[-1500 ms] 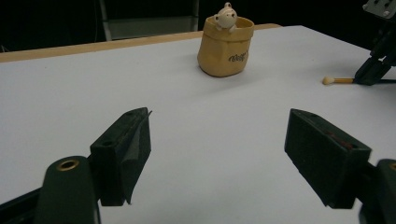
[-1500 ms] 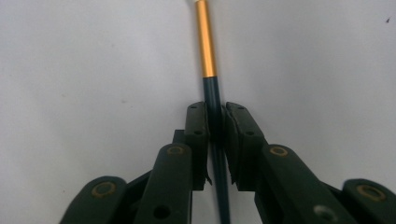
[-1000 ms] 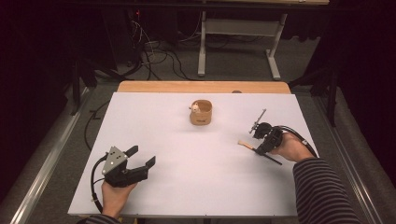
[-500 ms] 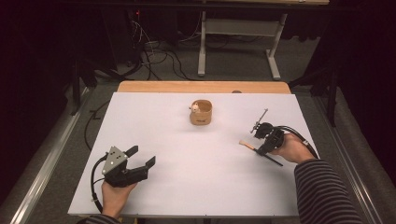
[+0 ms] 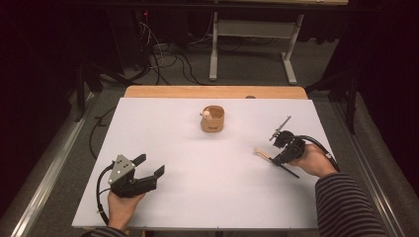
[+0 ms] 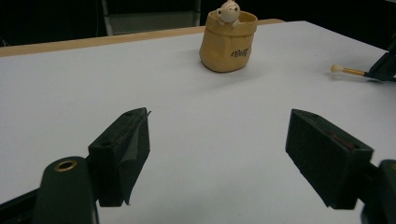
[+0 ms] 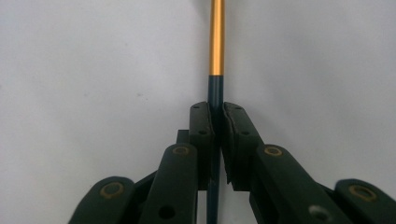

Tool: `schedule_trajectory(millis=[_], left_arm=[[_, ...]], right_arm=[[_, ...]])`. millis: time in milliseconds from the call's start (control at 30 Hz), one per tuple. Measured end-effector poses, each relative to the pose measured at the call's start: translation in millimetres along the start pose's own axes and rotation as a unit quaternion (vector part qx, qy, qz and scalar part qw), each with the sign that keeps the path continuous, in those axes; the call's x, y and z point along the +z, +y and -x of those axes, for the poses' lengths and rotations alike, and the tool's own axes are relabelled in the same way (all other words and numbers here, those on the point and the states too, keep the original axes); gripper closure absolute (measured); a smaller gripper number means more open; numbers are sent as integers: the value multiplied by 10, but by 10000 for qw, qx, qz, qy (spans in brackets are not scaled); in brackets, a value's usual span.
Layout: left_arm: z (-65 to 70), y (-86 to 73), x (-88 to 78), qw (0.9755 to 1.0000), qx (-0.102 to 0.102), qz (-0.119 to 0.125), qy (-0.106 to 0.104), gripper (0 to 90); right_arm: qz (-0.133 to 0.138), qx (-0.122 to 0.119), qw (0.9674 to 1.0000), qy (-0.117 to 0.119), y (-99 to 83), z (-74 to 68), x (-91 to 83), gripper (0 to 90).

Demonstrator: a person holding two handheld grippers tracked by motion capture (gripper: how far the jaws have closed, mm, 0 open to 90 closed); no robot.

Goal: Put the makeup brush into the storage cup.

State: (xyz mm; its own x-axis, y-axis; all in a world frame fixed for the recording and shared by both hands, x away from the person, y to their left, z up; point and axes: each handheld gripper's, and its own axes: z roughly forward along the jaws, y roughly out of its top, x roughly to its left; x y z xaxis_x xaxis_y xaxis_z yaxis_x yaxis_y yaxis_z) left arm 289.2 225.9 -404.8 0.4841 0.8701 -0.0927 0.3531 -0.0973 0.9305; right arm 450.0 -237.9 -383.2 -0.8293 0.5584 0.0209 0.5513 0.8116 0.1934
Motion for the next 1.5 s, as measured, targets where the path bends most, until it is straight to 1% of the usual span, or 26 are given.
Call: schedule_trajectory(millis=[33,67,133,167,233,267,333,533,600,733,767,800,900,967,1100,1133,1167,1200,1267,1333,1367,1400,1500], left_arm=[[-1,0,1,10000,-4,-4,-1,228],[-1,0,1,10000,-5,-6,-2,228],[-1,0,1,10000,-7,-8,-6,228],[-1,0,1,10000,-6,-10,-6,227],[-2,0,0,10000,-15,-9,-12,228],[-4,0,1,10000,-23,-10,-14,227],[-7,1,2,10000,-62,-7,-35,227],[-7,2,0,10000,-71,-1,-46,226],[-7,2,-1,10000,-68,-1,-46,226],[-7,1,-1,10000,-65,-4,-52,227],[-8,1,1,10000,-63,-11,-55,227],[-8,1,1,10000,-63,-11,-55,227],[-6,2,1,10000,-65,-9,-60,227],[-7,1,-2,10000,-71,-4,-61,227],[-6,1,-1,10000,-71,-6,-61,227],[-4,1,0,10000,-72,-4,-65,228],[-4,1,1,10000,-70,-5,-65,227],[-5,1,2,10000,-70,-9,-64,228],[-7,2,1,10000,-75,-3,-64,228],[-8,2,1,9999,-74,-8,-67,228],[-7,1,1,9999,-73,-9,-68,228],[-5,1,0,9999,-74,-4,-73,228],[-8,1,-2,9999,-78,-5,-74,228]], right_arm=[[19,-16,10000,13,-9,5,-9,853],[103,67,9999,51,-31,-1,-20,852],[117,76,9999,51,-39,0,-24,853],[147,224,9996,79,-54,-19,-38,852],[198,184,9996,93,-66,-13,-41,852],[261,226,9994,100,-81,-27,-55,853],[273,221,9993,97,-90,-30,-64,853],[428,222,9988,79,-106,-74,-138,853],[437,203,9988,79,-106,-80,-146,853],[520,245,9983,63,-109,-113,-184,853],[641,272,9976,60,-119,-139,-219,853],[641,272,9976,60,-119,-139,-219,853],[783,325,9964,61,-153,-146,-247,853],[826,439,9956,69,-178,-162,-252,853],[923,408,9949,57,-219,-189,-274,853],[937,464,9945,37,-224,-204,-283,853],[986,418,9942,18,-232,-208,-296,853],[1103,478,9927,26,-244,-230,-319,853],[1146,463,9923,13,-250,-234,-326,853],[1327,562,9895,-52,-274,-252,-344,853],[1327,562,9895,-52,-274,-252,-344,853],[1452,644,9873,-21,-290,-263,-340,853],[1497,643,9866,-27,-304,-277,-339,853]])
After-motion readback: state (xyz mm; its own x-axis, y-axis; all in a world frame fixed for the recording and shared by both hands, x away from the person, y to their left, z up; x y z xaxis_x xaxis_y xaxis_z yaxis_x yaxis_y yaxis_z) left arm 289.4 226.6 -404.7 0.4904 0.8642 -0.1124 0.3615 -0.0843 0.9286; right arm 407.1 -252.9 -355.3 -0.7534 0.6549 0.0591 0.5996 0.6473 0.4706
